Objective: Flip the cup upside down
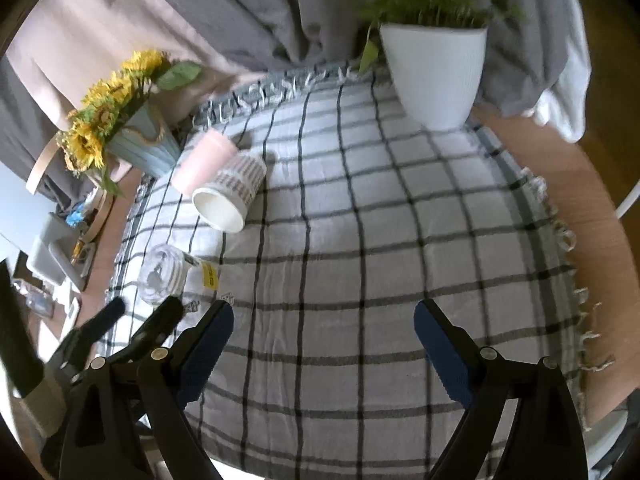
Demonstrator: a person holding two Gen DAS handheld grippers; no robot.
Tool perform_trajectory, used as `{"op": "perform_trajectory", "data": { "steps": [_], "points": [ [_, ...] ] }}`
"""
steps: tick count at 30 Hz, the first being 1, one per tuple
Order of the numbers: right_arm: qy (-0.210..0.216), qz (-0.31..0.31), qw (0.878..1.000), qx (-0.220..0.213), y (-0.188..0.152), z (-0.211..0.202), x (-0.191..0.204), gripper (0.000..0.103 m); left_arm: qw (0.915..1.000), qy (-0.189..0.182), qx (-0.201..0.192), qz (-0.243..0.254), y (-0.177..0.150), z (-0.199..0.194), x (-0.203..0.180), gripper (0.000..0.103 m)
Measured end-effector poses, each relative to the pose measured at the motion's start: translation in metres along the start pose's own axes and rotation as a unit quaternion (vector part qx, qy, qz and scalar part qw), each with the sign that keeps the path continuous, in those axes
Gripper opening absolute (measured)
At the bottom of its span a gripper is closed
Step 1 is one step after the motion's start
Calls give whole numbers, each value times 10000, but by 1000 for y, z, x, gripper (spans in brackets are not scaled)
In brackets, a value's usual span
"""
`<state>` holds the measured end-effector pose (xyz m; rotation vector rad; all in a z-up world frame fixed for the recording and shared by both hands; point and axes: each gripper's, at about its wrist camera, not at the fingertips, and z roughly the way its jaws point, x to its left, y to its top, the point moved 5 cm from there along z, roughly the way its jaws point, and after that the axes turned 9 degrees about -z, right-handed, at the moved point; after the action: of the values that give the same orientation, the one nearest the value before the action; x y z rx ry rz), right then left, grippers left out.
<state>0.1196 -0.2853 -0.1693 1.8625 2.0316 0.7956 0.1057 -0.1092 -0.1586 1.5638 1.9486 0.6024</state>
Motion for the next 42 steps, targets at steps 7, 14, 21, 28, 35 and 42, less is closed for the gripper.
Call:
{"op": "perform_trajectory", "data": {
  "steps": [7, 14, 21, 28, 35, 42],
  "points": [
    [-209, -248, 9970, -704, -3, -54, 27, 92, 9972, -31, -701, -253, 13, -59, 40, 103],
    [-513, -217, 9903, -1271, -22, -96, 78, 92, 9941, -122, -1048, 242, 17, -102, 77, 103],
    [-885, 83, 9851, -1471, -59, -120, 113, 92, 9906, -360, -1185, 575, 6, -137, 103, 103],
    [-1009, 60, 9820, -1596, -79, -138, 133, 92, 9891, -401, -1319, 515, 1, -160, 114, 103],
    [-1027, -206, 9788, -1762, -81, -157, 136, 92, 9889, -399, -1361, 443, -5, -172, 107, 103],
    [-1014, -279, 9775, -1828, -79, -165, 129, 92, 9880, -295, -1470, 363, -7, -178, 104, 103]
  ]
}}
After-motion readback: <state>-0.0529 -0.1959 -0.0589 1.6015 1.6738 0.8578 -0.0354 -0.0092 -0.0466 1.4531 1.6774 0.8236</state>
